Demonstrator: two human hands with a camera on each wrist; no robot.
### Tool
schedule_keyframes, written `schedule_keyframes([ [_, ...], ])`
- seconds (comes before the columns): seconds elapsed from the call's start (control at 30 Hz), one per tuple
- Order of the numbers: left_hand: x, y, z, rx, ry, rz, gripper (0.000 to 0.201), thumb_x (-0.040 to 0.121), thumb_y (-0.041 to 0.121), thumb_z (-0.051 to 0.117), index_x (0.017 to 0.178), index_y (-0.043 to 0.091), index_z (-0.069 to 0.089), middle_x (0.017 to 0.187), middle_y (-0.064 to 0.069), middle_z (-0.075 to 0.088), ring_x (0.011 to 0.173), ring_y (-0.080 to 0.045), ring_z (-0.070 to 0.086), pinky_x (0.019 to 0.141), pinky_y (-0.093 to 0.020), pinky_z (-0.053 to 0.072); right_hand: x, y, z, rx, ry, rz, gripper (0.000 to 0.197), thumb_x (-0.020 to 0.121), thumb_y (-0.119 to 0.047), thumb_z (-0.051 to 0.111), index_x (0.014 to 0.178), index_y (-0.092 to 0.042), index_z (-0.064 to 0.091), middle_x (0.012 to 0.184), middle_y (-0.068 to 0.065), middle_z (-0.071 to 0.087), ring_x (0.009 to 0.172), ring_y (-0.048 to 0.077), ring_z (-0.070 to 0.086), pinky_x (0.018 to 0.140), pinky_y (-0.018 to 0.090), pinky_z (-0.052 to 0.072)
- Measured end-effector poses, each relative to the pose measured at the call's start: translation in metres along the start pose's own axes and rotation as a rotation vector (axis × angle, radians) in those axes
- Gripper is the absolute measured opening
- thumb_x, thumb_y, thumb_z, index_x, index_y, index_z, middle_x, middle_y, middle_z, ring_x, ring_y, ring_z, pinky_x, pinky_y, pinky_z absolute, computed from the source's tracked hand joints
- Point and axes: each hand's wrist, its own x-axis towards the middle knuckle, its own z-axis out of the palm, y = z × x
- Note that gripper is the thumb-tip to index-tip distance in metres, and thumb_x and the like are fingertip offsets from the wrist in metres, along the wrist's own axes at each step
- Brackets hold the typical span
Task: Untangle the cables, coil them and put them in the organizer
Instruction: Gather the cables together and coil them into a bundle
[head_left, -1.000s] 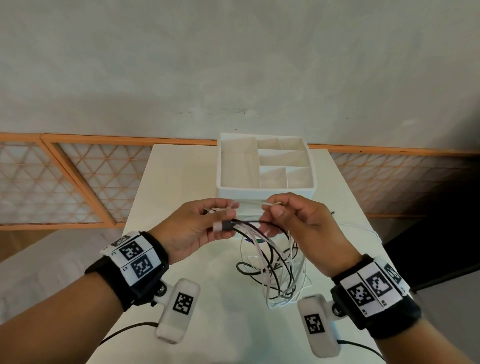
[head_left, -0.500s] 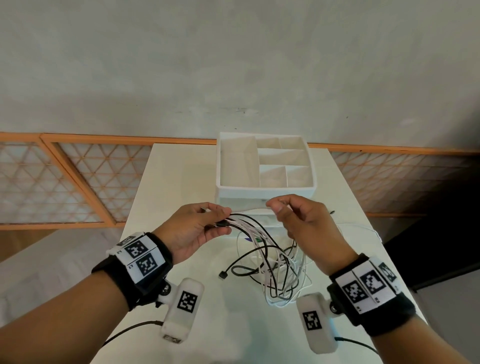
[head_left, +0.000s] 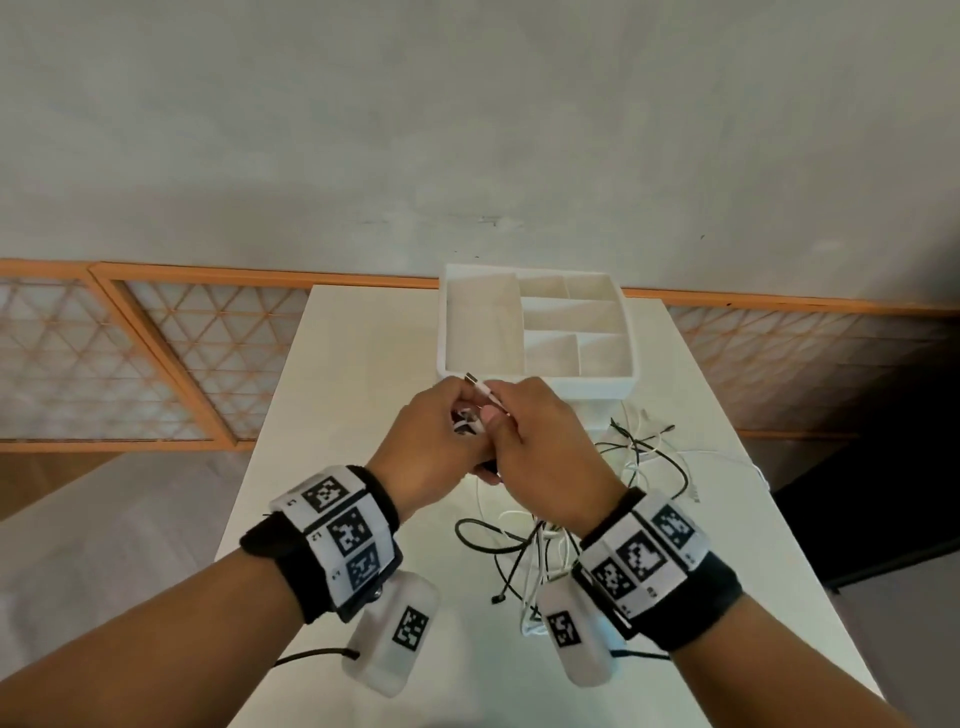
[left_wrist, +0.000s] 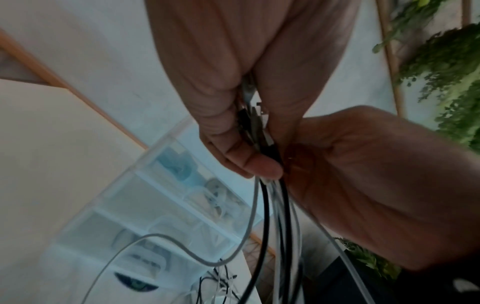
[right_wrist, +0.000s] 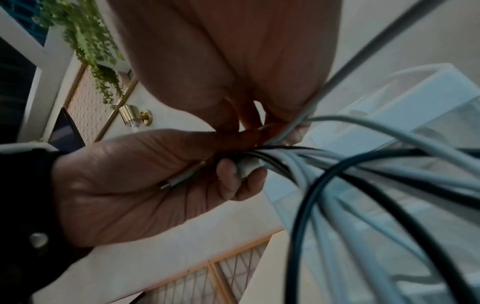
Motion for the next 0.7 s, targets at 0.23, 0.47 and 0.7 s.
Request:
schedule_keyframes([
  [0.23,-0.001,-0.011,-0.010,-0.098,0.053,-0.088,0.051,0.086,0.011,0.074,0.130,0.009,0.049,0.123,-0.005,0.059,0.071,-0.027,0.069,0.068,-0.036,0.060,-0.007,0.008,0.000,-0.040,-0.206,0.076,0.051,0.108,-0.039,0.029,0.086,-0.008,0.065,0.066,-0.003,0.056,0.066,0.017,0.054,0.063,0.031,0.038],
  [0.47,0.001,-0.014,-0.017,-0.443,-0.050,-0.278,0.022,0.089,-0.003,0.064,0.110,-0.009,0.064,0.089,-0.019,0.068,0.066,-0.019,0.064,0.057,-0.021,0.056,-0.008,0.028,0.003,0.283,0.039,0.181,0.019,0.100,-0.018,0.057,0.105,-0.019,0.075,0.095,-0.006,0.075,0.092,0.015,0.069,0.090,0.042,0.056],
  [0.7,0.001,-0.016,-0.019,-0.585,-0.017,-0.211,0.030,0.089,0.011,0.066,0.119,0.008,0.064,0.089,-0.010,0.070,0.067,-0.016,0.067,0.061,-0.024,0.058,-0.016,0.021,-0.001,0.157,0.054,0.049,0.025,0.098,-0.013,0.059,0.113,-0.022,0.076,0.096,-0.005,0.073,0.090,0.009,0.066,0.085,0.027,0.052],
])
